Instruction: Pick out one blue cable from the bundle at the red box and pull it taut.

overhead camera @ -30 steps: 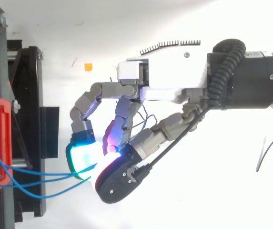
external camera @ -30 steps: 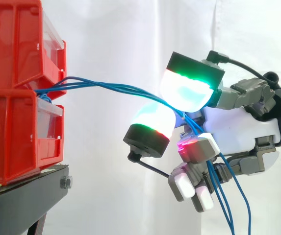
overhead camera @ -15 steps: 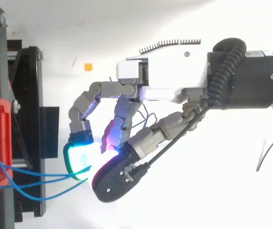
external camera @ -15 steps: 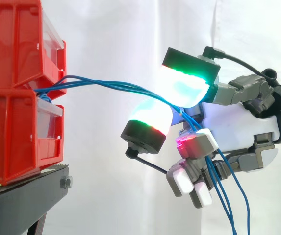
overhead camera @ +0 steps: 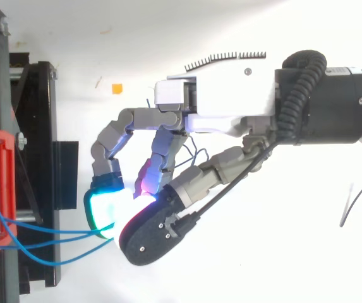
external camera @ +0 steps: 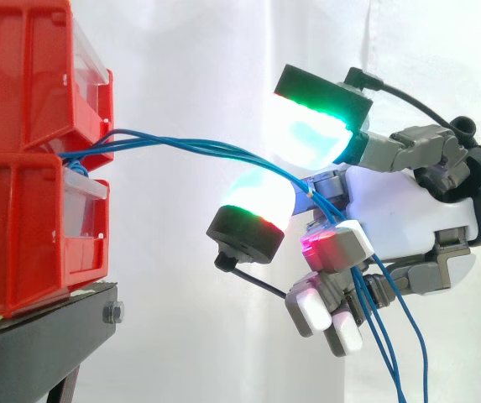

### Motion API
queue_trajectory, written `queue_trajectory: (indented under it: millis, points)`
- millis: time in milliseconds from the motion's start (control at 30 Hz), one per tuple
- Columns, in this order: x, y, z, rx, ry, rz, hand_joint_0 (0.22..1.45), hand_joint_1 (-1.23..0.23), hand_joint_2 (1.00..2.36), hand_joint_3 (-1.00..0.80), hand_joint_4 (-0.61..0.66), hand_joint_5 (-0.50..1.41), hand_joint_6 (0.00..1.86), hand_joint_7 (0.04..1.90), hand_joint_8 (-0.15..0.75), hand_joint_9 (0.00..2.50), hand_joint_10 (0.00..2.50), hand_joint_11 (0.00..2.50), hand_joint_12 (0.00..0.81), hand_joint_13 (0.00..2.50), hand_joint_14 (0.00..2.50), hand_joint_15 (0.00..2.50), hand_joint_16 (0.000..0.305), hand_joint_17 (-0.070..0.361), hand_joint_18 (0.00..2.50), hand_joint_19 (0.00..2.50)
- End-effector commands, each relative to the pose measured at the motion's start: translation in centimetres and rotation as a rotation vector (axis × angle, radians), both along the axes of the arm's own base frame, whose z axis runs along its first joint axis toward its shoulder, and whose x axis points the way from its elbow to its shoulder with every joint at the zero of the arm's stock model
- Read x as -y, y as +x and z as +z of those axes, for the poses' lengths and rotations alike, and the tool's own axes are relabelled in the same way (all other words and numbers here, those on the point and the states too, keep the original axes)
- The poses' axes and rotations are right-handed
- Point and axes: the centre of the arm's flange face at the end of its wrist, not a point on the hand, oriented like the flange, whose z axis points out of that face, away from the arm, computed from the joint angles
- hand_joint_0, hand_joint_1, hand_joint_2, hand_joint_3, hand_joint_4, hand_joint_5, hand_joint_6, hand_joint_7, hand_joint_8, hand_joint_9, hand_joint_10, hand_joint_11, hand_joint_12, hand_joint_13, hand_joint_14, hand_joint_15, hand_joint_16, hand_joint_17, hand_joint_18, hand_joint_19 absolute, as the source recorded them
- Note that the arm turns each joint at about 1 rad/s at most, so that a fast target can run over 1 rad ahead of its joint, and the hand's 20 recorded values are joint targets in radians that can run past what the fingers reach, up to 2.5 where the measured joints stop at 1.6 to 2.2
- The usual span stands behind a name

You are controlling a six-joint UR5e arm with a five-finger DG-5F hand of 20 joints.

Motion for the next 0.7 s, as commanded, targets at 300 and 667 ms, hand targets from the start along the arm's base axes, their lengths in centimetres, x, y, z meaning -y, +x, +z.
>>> queue_trajectory:
  millis: [300, 667]
  points:
    - [0.0, 0.02, 0.05, 0.001, 0.002, 0.0, 0.65, -0.77, 1.01, -0.38, 0.02, -0.12, 0.91, 1.01, 0.327, 1.24, 0.02, 0.76, 0.356, 0.91, 0.02, 0.46, 0.047, 0.107, 0.97, 0.52]
    - [0.0, 0.02, 0.05, 0.001, 0.003, 0.0, 0.72, -0.94, 1.02, -0.19, -0.07, -0.11, 0.93, 1.19, 0.314, 1.24, 0.03, 0.77, 0.346, 0.88, 0.02, 0.47, 0.048, 0.107, 0.97, 0.49]
